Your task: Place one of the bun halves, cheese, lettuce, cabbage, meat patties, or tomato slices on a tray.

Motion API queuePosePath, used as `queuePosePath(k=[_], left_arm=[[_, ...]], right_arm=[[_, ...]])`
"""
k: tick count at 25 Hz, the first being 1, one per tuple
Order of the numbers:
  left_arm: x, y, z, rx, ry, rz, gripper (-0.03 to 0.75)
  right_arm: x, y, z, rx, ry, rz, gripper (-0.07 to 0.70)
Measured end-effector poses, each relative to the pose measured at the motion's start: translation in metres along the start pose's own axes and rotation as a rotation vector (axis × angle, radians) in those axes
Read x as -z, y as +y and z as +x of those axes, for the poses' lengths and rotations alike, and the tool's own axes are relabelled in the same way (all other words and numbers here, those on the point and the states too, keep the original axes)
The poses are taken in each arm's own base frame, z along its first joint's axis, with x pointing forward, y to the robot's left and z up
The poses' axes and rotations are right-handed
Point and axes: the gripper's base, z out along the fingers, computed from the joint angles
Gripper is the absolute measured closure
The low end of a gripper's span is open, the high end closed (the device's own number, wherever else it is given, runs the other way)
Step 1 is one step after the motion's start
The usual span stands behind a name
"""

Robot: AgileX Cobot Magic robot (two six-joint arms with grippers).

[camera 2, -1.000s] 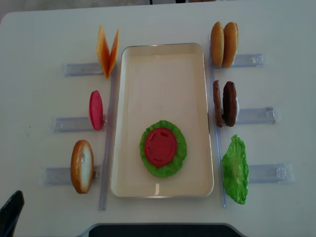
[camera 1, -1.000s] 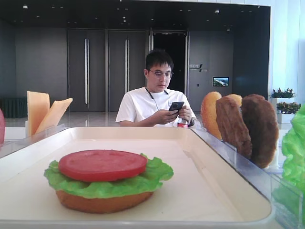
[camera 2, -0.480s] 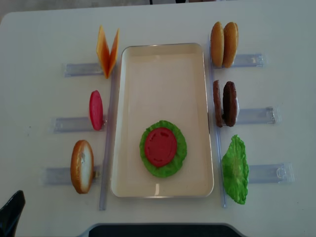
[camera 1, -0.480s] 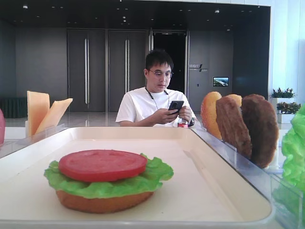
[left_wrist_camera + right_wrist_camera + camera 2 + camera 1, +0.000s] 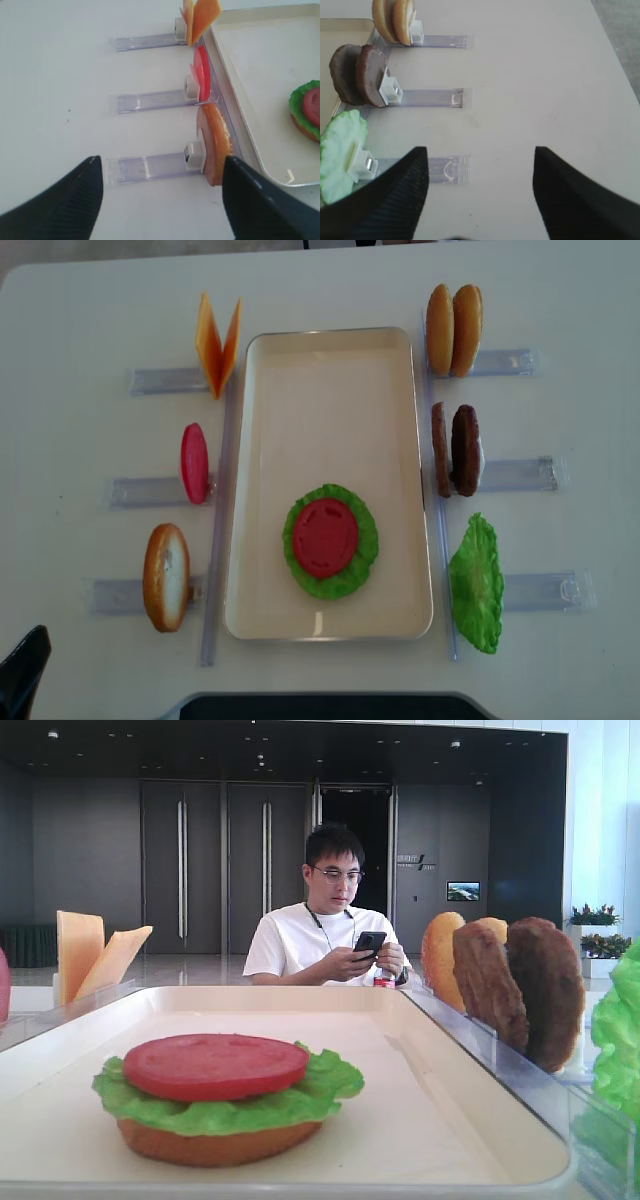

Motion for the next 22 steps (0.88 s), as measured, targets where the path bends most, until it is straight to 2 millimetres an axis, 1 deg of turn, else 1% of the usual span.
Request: queuePosePath(k=[12,18,22], left_arm=[[0.0,0.0,0.0,0.0,0.0,0.0,0.159],[0.0,0.0,0.0,0.0,0.0,0.0,0.213],[0.0,0.0,0.0,0.0,0.0,0.0,0.268]], right_arm=[[0.0,0.0,0.0,0.0,0.0,0.0,0.17],[0.0,0.0,0.0,0.0,0.0,0.0,0.17],[0.0,0.0,0.0,0.0,0.0,0.0,0.17]])
